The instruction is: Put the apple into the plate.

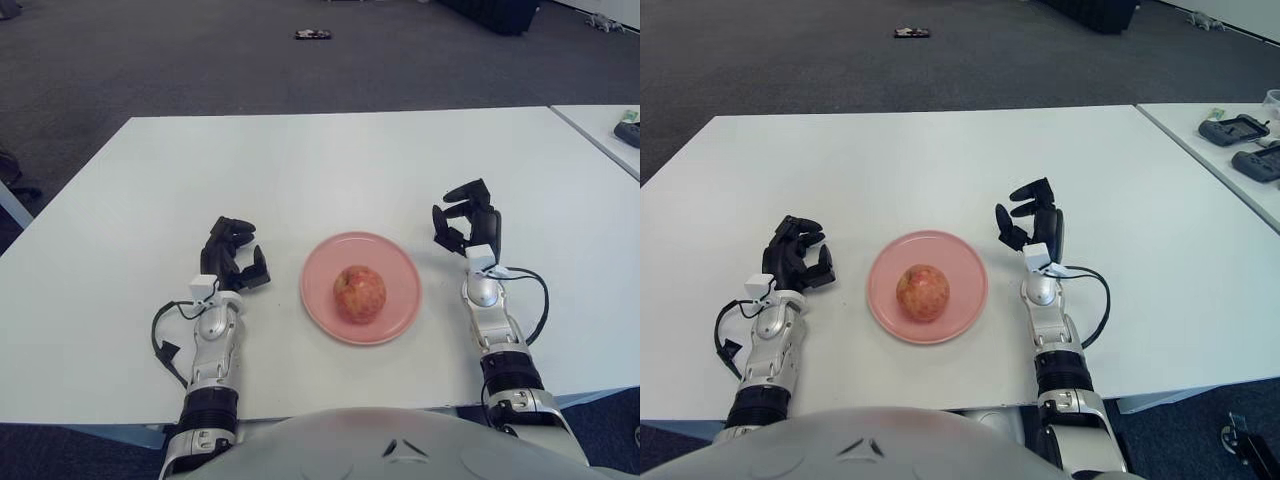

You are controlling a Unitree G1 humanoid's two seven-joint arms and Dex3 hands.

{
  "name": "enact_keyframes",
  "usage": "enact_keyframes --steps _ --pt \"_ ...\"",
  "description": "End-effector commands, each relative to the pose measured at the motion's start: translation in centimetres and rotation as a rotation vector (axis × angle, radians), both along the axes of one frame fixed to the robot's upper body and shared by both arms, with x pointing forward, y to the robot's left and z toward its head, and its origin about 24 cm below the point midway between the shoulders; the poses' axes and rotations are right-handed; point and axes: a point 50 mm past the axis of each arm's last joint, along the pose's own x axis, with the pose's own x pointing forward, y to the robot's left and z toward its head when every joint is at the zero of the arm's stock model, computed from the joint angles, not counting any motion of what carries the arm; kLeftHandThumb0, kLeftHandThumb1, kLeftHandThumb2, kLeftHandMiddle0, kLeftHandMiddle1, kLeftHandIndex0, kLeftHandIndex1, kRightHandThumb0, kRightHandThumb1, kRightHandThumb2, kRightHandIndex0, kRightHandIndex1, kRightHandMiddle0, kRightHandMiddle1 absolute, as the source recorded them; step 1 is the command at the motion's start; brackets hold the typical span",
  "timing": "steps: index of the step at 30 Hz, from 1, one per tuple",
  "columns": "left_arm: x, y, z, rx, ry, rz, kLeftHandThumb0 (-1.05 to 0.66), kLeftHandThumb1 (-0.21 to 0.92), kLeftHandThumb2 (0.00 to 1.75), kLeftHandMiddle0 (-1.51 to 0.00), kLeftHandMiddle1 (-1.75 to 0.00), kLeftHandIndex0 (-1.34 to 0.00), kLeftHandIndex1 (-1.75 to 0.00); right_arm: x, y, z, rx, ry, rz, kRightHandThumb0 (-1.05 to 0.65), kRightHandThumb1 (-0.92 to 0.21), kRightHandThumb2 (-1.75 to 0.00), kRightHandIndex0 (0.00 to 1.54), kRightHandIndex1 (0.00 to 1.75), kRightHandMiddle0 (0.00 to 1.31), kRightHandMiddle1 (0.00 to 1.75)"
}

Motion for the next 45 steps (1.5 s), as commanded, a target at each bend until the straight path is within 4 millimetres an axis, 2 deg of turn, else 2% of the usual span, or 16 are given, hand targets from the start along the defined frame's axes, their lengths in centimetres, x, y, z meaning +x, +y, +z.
enact_keyframes --steps 1,10,19,27,41,45 --pt "-0.7 -0.1 -1.6 -0.008 0.092 -0.005 -0.01 0.05 1.63 -0.81 -1.75 -0.59 -1.73 -0.2 0.3 -0.3 0.029 0.002 0.015 -0.39 -0.65 -0.90 0.60 1.38 0.36 1.75" --pt "-0.8 -0.2 -1.6 -0.012 0.090 -0.004 -0.01 0.04 1.64 -0.81 -1.75 -0.58 -1.74 -0.9 0.6 -1.4 0.072 0.043 0.009 -0.39 -0.63 -0.93 0.63 1.39 0.37 1.75" --pt "-0.8 -0.3 -1.6 -0.027 0.095 -0.004 -0.01 0.09 1.59 -0.78 -1.75 -0.55 -1.75 -1.6 0.7 -2.4 0.103 0.069 -0.004 -0.40 -0.61 -0.96 0.65 1.41 0.39 1.75" --pt "-0.8 -0.3 -1.8 -0.044 0.099 -0.005 -0.01 0.17 1.51 -0.71 -1.75 -0.50 -1.75 -2.1 0.9 -2.8 0.127 0.071 -0.004 -0.40 -0.58 -0.99 0.68 1.41 0.40 1.75" --pt "-0.8 -0.3 -1.9 -0.044 0.100 -0.014 -0.01 0.13 1.55 -0.74 -1.75 -0.52 -1.75 -2.6 1.3 -3.1 0.174 0.065 -0.023 -0.40 -0.60 -0.96 0.66 1.38 0.39 1.75" --pt "-0.8 -0.3 -1.9 -0.039 0.096 -0.016 -0.01 0.16 1.52 -0.72 -1.75 -0.51 -1.75 -2.7 1.3 -3.1 0.180 0.058 -0.031 -0.40 -0.61 -0.96 0.67 1.36 0.39 1.75"
